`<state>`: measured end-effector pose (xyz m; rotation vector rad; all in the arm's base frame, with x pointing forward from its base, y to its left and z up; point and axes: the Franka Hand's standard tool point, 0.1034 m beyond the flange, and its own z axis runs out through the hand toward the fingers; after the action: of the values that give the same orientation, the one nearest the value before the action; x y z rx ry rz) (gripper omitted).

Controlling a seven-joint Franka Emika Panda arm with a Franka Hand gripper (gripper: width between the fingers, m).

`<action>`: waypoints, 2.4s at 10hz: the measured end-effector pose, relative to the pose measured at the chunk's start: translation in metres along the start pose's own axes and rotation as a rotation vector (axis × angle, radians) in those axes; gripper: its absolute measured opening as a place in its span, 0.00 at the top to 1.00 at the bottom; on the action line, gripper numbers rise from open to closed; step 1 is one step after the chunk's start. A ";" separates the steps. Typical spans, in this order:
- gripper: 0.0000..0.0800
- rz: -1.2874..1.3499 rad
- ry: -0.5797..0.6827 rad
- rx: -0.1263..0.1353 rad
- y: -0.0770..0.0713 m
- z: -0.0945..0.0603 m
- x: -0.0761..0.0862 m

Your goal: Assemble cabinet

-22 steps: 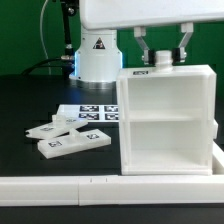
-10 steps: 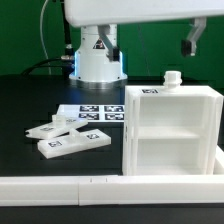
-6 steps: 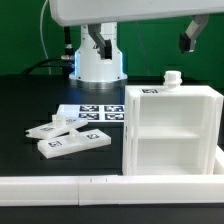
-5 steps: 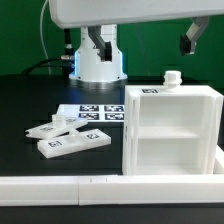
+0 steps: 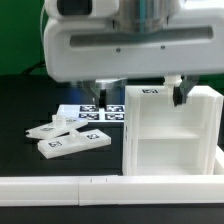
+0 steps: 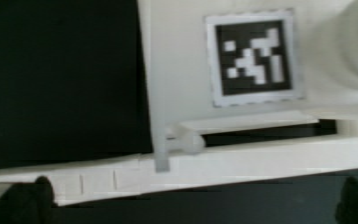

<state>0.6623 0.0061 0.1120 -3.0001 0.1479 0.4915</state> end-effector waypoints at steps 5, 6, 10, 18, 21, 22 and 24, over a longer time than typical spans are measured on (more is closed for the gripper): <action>0.00 0.014 -0.011 0.007 0.010 0.009 0.001; 0.00 0.016 -0.047 0.008 0.011 0.012 -0.003; 0.00 0.029 -0.246 0.014 0.030 0.024 -0.006; 0.00 0.138 -0.342 0.034 0.009 0.029 -0.036; 0.00 0.143 -0.349 0.035 0.010 0.033 -0.038; 0.00 0.168 -0.404 0.028 0.012 0.037 -0.045; 0.00 0.162 -0.392 0.028 0.011 0.037 -0.043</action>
Offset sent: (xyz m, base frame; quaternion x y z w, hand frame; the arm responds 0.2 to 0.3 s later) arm 0.0000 0.0000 0.0000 0.0000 0.0000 0.0000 1.0000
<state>0.6090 0.0026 0.0897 -2.8076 0.3622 1.0677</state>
